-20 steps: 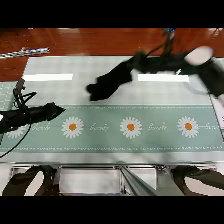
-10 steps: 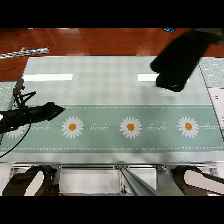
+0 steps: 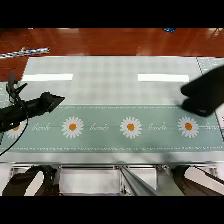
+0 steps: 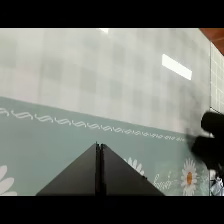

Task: Fold the shirts.

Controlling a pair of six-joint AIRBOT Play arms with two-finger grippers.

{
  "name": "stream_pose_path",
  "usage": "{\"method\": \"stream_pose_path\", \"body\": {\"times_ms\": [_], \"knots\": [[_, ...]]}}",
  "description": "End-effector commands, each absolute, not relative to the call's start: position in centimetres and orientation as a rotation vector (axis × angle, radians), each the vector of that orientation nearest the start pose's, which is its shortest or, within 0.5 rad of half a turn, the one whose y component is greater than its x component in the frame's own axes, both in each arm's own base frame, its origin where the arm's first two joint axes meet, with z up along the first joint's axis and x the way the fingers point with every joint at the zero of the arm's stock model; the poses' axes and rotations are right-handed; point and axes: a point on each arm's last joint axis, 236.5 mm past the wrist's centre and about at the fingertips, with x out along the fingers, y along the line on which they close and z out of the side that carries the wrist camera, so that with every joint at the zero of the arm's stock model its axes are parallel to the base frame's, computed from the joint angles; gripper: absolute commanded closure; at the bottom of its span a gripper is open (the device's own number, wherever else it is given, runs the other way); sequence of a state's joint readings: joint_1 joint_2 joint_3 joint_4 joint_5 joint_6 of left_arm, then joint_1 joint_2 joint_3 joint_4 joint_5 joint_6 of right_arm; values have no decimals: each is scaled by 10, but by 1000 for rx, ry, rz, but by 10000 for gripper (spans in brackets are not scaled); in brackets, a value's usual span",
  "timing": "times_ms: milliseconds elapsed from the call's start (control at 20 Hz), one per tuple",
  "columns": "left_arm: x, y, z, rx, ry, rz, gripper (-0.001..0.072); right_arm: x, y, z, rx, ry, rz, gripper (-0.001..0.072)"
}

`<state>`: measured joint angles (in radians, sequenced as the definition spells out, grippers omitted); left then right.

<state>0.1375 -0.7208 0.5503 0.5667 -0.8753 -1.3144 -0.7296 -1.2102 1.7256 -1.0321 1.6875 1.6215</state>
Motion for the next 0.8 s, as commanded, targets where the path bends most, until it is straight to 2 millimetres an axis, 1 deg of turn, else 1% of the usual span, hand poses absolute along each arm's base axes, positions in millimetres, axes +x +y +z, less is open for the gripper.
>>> {"method": "stream_pose_path", "body": {"times_ms": [0, 50, 100, 150, 200, 250, 400, 500, 550, 600, 650, 700, 750], "knots": [[323, -107, 75, -784, 781, -347, 688, 238, -175, 190, 671, 1117, -494, 691], [324, -106, 76, -786, 776, -343, 688, 203, -190, 177, 663, 1163, -634, 690], [325, -105, 77, -788, 770, -340, 688, 160, -206, 164, 646, 1221, -802, 690], [327, -104, 77, -784, 760, -335, 688, 122, -214, 154, 646, 1268, -944, 690], [329, -101, 78, -777, 749, -329, 688, 96, -213, 142, 670, 1304, -1027, 689], [331, -99, 78, -776, 739, -321, 688, 75, -206, 127, 708, 1347, -1065, 688], [335, -95, 80, -776, 720, -304, 688, 29, -185, 84, 803, 1481, -1148, 688], [336, -94, 80, -775, 716, -300, 688, 3, -174, 62, 841, 1568, -1225, 683], [337, -94, 79, -765, 714, -303, 688, -9, -171, 55, 833, 1618, -1257, 636], [337, -94, 78, -738, 713, -311, 688, -17, -170, 50, 831, 1643, -1301, 499], [337, -94, 75, -726, 718, -315, 688, -21, -173, 47, 816, 1648, -1322, 338], [338, -94, 71, -704, 724, -321, 688, -21, -178, 45, 794, 1632, -1330, 299], [339, -93, 68, -688, 729, -323, 688, -20, -182, 46, 780, 1618, -1335, 299]]}}
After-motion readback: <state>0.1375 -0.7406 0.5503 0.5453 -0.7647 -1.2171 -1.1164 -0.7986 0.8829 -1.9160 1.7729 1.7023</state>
